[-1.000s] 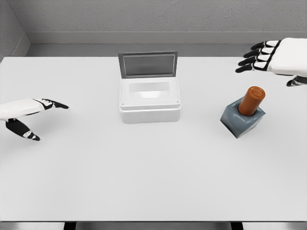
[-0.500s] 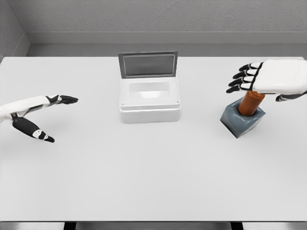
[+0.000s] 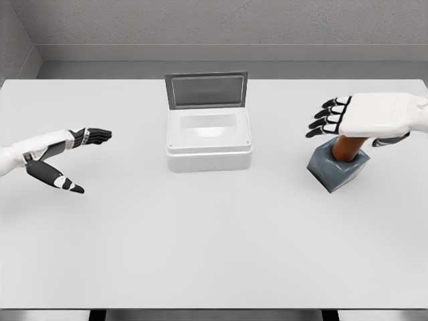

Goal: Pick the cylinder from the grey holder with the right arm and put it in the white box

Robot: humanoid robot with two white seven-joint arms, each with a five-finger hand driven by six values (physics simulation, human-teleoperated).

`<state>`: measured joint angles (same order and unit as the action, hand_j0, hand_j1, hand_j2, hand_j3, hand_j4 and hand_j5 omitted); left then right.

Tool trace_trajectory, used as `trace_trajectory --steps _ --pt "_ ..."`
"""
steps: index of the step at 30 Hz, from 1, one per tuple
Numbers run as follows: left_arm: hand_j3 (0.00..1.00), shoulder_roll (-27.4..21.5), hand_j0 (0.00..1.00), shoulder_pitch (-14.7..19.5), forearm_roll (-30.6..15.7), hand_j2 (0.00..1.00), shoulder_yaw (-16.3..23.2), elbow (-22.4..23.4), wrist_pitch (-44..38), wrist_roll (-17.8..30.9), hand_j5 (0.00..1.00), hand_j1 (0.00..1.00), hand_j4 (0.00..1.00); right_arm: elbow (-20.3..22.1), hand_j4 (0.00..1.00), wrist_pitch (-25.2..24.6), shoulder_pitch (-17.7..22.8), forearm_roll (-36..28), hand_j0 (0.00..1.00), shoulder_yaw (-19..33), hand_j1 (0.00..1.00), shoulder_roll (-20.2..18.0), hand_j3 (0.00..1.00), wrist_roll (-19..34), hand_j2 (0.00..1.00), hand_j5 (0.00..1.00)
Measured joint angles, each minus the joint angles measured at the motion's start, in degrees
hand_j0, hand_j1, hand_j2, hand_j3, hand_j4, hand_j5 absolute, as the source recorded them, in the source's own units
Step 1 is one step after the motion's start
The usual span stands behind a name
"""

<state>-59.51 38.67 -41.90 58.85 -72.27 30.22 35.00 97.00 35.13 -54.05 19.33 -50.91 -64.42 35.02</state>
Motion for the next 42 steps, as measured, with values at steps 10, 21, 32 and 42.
trace_trajectory --steps 10,21,32,42 --pt "1.00 1.0 1.00 0.0 -0.2 1.00 -0.1 1.1 -2.5 0.0 1.00 1.00 1.00 -3.8 1.00 0.0 0.0 0.4 1.00 -0.2 1.00 -0.5 1.00 0.0 1.00 1.00" --pt "1.00 1.2 1.00 -0.1 -0.2 1.00 -0.1 1.3 -2.6 0.0 1.00 1.00 1.00 -6.0 1.00 0.0 0.1 2.0 1.00 -1.3 1.00 1.5 1.00 0.0 1.00 1.00" --pt "1.00 1.2 1.00 -0.1 -0.2 1.00 -0.1 1.4 -2.6 0.0 1.00 1.00 1.00 -7.1 1.00 0.0 0.2 2.7 1.00 -2.6 1.00 3.4 1.00 0.0 1.00 1.00" --pt "1.00 1.6 1.00 -0.1 -0.2 1.00 -0.1 1.4 -2.7 0.0 1.00 1.00 1.00 -7.7 1.00 0.0 0.0 3.4 1.00 -2.8 1.00 4.4 1.00 0.0 1.00 1.00"
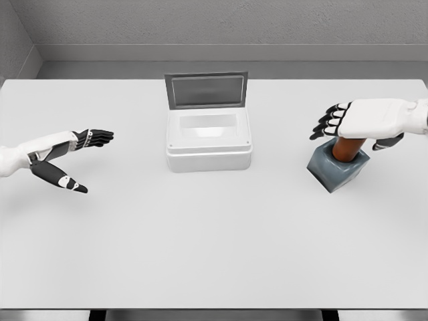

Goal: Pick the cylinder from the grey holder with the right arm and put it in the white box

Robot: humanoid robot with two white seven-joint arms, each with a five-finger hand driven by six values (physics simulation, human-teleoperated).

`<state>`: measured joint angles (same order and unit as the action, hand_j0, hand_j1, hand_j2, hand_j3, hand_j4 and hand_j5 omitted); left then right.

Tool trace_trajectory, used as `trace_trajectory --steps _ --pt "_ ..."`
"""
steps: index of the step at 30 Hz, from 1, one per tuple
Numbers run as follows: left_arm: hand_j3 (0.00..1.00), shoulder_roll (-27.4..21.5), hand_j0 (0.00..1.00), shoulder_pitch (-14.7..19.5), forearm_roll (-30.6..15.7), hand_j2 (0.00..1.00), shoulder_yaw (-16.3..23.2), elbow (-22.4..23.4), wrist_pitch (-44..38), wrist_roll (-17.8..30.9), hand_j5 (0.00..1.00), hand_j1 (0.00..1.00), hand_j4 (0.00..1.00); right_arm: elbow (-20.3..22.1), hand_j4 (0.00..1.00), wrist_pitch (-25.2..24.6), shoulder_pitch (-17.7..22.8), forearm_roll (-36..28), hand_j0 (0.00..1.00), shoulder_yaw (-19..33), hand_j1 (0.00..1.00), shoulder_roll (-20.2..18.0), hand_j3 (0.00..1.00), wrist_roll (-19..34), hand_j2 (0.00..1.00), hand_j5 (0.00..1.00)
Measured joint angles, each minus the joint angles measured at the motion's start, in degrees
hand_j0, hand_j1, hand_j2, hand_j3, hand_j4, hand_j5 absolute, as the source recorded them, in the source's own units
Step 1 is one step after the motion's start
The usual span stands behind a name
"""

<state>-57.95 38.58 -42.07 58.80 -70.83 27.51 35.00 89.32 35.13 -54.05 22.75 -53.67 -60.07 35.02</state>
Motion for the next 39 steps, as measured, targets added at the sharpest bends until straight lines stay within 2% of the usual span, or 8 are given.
trace_trajectory --steps 6,8,10,13,18,22,32,39 --pt "1.00 0.1 1.00 0.0 0.0 1.00 0.0 0.1 0.0 0.0 1.00 1.00 1.00 -0.4 0.98 0.0 0.0 0.2 0.98 0.0 0.98 0.1 0.98 0.0 0.98 0.98" --pt "1.00 0.1 1.00 0.0 0.0 1.00 0.0 0.2 0.0 0.0 1.00 1.00 1.00 -0.4 0.86 0.0 0.0 0.4 0.86 0.0 0.86 0.1 0.86 0.0 0.86 0.86" --pt "1.00 0.1 1.00 0.0 0.0 1.00 0.0 0.3 0.0 0.0 1.00 1.00 1.00 -0.4 0.80 0.0 0.0 0.6 0.80 0.0 0.80 0.1 0.80 0.0 0.80 0.80" --pt "1.00 0.1 1.00 0.0 0.0 1.00 0.0 0.3 0.0 0.0 1.00 1.00 1.00 -0.4 0.59 0.0 0.1 0.8 0.59 0.0 0.59 0.1 0.59 0.0 0.59 0.59" --pt "1.00 0.3 1.00 0.0 0.1 1.00 0.0 0.4 0.0 0.0 1.00 1.00 1.00 -0.4 0.40 -0.1 0.2 0.8 0.40 -0.1 0.40 0.2 0.40 -0.1 0.40 0.40" --pt "1.00 0.4 1.00 0.0 0.2 1.00 0.0 0.4 0.0 0.0 1.00 1.00 1.00 -0.3 0.19 -0.4 0.1 0.6 0.19 -0.3 0.19 0.1 0.19 -0.2 0.19 0.19" --pt "1.00 0.4 1.00 0.0 0.2 1.00 0.0 0.4 0.0 0.0 1.00 1.00 1.00 -0.4 0.17 0.0 -0.3 1.0 0.17 2.8 0.17 -3.5 0.17 0.3 0.17 0.17" --pt "1.00 0.5 1.00 0.0 0.3 1.00 0.0 0.4 0.0 0.0 1.00 1.00 1.00 -0.8 0.18 0.0 -3.3 0.9 0.18 3.2 0.18 4.5 0.18 0.1 0.18 0.18"
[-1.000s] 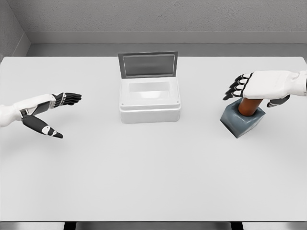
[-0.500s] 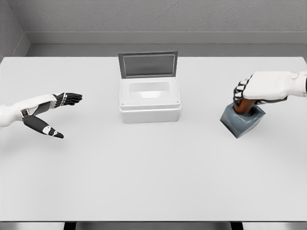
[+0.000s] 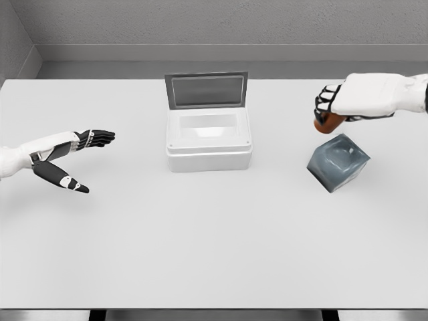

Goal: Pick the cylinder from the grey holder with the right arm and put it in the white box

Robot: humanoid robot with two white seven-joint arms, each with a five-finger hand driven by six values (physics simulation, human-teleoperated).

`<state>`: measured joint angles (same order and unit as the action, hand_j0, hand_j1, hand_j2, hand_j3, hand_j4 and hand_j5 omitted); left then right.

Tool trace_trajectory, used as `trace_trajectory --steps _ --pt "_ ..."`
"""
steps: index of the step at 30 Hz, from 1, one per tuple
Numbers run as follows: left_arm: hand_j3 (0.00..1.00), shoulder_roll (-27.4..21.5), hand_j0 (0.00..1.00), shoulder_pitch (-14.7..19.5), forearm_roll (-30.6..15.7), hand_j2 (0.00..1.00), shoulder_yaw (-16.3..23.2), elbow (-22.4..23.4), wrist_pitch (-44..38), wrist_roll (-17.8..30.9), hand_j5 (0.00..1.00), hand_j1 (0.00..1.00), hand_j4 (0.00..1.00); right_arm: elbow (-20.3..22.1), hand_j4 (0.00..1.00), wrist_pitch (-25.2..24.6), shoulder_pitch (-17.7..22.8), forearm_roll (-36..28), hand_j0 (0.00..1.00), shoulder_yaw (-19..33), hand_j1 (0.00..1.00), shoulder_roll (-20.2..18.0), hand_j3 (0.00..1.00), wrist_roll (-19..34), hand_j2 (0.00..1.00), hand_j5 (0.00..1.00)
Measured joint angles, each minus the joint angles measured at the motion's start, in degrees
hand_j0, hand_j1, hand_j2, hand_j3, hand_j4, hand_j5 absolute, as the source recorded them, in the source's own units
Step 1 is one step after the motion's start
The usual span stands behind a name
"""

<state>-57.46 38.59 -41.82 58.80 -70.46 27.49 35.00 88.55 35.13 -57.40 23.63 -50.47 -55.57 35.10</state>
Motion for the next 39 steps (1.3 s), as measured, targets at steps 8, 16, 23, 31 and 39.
trace_trajectory --steps 8,16,23,31,39 --pt "1.00 0.3 1.00 0.0 0.1 1.00 0.0 0.0 0.0 0.0 1.00 1.00 1.00 -6.2 0.18 0.0 -4.0 0.5 0.18 -0.5 0.18 12.0 0.18 -0.1 0.18 0.18" --pt "1.00 0.3 1.00 0.0 0.1 1.00 0.0 0.1 0.0 0.0 1.00 1.00 1.00 -12.0 0.18 0.0 -6.8 2.0 0.18 -4.7 0.18 22.0 0.18 -0.1 0.18 0.18" --pt "1.00 0.4 1.00 0.0 0.2 1.00 0.0 0.1 0.0 0.0 1.00 1.00 1.00 -15.1 0.19 0.0 -7.1 3.0 0.19 -5.8 0.19 24.5 0.19 -0.2 0.19 0.19" --pt "1.00 0.4 1.00 0.0 0.2 1.00 0.0 0.1 0.0 0.0 1.00 1.00 1.00 -15.6 0.19 0.0 -7.2 4.0 0.19 -6.2 0.19 24.7 0.19 -0.3 0.19 0.19" --pt "1.00 0.4 1.00 0.0 0.2 1.00 0.0 0.1 0.0 0.0 1.00 1.00 1.00 -14.2 0.19 0.0 -7.3 4.0 0.19 -7.7 0.19 24.4 0.19 -0.2 0.19 0.19"
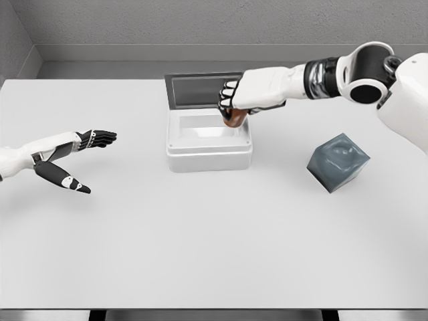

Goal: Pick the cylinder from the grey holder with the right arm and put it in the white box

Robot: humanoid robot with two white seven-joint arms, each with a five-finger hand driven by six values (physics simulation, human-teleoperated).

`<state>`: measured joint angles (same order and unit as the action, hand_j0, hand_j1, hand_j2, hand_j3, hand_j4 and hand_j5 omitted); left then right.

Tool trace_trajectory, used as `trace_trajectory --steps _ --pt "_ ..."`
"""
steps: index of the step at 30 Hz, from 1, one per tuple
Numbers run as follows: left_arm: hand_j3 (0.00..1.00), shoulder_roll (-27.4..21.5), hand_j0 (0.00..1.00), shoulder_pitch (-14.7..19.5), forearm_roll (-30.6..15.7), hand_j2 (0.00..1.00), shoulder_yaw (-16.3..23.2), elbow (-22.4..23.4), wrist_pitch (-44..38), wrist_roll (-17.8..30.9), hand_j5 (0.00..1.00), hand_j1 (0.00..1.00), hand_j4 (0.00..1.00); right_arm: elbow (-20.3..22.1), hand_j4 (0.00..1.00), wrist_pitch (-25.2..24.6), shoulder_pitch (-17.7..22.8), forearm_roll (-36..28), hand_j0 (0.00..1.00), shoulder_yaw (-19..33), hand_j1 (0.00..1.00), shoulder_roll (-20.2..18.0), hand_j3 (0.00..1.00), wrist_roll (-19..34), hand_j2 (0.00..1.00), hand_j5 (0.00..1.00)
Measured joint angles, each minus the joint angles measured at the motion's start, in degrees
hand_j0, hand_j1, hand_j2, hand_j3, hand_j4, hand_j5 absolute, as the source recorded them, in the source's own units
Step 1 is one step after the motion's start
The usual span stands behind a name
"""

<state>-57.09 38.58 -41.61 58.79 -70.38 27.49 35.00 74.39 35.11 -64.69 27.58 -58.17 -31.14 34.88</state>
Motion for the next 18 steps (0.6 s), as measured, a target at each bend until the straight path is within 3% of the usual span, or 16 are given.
trace_trajectory --steps 18 --pt "1.00 0.1 1.00 0.0 0.2 1.00 0.0 0.3 0.1 0.0 1.00 1.00 1.00 -0.8 0.19 0.0 -0.1 0.1 0.19 -0.7 0.19 0.1 0.19 0.0 0.19 0.19"
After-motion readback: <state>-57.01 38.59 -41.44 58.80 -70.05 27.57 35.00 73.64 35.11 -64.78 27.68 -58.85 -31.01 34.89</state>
